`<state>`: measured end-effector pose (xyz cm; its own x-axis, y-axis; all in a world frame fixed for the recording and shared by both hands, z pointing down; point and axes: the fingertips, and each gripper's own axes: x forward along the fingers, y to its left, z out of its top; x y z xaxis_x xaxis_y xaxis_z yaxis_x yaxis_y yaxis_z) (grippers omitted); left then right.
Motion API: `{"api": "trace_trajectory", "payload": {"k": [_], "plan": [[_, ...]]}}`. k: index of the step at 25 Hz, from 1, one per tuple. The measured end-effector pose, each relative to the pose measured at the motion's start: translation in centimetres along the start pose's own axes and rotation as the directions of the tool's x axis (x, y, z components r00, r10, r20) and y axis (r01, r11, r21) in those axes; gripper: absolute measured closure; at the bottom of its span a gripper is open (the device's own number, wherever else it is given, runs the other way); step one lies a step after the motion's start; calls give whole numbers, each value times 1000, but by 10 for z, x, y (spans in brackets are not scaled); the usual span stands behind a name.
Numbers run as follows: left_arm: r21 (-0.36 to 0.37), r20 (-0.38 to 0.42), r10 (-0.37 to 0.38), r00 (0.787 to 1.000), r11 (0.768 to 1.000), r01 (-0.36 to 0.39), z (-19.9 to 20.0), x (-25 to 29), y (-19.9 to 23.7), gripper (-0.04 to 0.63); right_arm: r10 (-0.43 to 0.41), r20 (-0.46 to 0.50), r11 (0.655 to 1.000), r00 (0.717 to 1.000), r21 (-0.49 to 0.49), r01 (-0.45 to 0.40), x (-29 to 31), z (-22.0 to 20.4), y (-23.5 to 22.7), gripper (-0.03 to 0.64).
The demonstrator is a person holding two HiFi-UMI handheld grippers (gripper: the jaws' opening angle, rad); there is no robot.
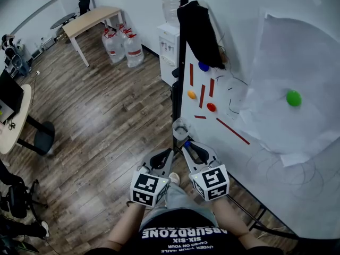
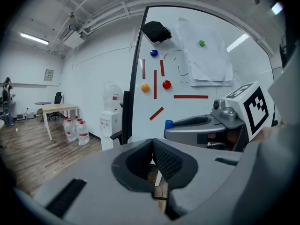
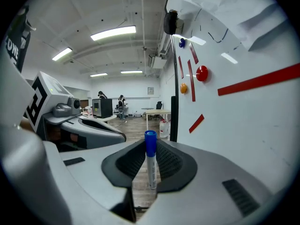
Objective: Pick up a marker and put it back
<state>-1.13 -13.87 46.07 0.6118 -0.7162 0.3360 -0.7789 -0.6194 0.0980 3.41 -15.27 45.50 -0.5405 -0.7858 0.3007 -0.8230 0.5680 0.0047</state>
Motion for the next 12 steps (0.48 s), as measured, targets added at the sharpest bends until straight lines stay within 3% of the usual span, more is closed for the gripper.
{"api": "trace_trajectory", "payload": {"k": [12], "plan": [[-12, 17, 8, 1000, 1000, -8, 3, -6, 6, 586, 3, 120, 1000, 993, 24, -6, -17, 48, -1, 551]]}}
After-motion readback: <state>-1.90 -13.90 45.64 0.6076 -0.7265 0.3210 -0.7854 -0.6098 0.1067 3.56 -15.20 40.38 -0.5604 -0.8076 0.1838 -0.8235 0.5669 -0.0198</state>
